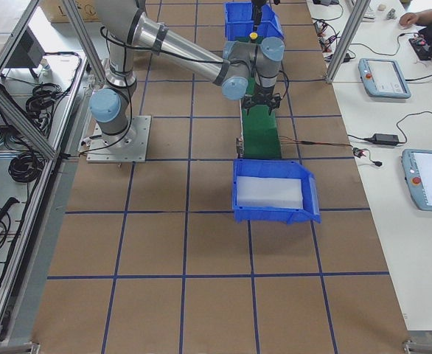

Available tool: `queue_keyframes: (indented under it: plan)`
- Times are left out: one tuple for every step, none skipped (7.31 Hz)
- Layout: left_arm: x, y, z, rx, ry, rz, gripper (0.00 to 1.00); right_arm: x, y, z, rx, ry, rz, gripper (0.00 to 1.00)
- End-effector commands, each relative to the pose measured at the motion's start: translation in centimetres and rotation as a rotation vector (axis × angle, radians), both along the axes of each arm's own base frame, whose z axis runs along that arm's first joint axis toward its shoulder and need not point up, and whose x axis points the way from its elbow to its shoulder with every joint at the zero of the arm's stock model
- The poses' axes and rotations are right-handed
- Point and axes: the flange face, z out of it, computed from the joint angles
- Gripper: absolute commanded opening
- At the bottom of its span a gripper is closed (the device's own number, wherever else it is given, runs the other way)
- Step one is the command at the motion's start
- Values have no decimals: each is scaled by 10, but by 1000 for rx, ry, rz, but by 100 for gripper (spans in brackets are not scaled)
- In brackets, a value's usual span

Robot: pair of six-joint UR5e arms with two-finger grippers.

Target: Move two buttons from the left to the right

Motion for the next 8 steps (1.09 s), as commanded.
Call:
queue_keyframes:
  plan:
    - [26, 40, 83, -65, -42, 19, 100, 1, 0, -1, 1, 0, 0, 100]
    - [42, 65, 113, -62, -39, 24, 100, 1, 0, -1, 1, 1, -3, 100]
    - [56, 92, 150, -104, -41, -59, 100, 3, -1, -1, -1, -1, -3, 99]
    - [66, 117, 177, -120, -37, -40, 100, 2, -1, -2, 2, 0, -2, 99]
    - [69, 141, 196, -115, -34, 3, 100, 1, 0, -1, 3, 1, -5, 100]
    - [70, 137, 194, -109, -32, 9, 100, 1, 0, -1, 1, 1, -3, 100]
    - [73, 111, 166, -55, -43, 8, 100, 0, 0, -1, 1, 1, -6, 100]
    - [69, 92, 148, -29, -33, -1, 100, 2, 0, 1, -2, 0, -8, 100]
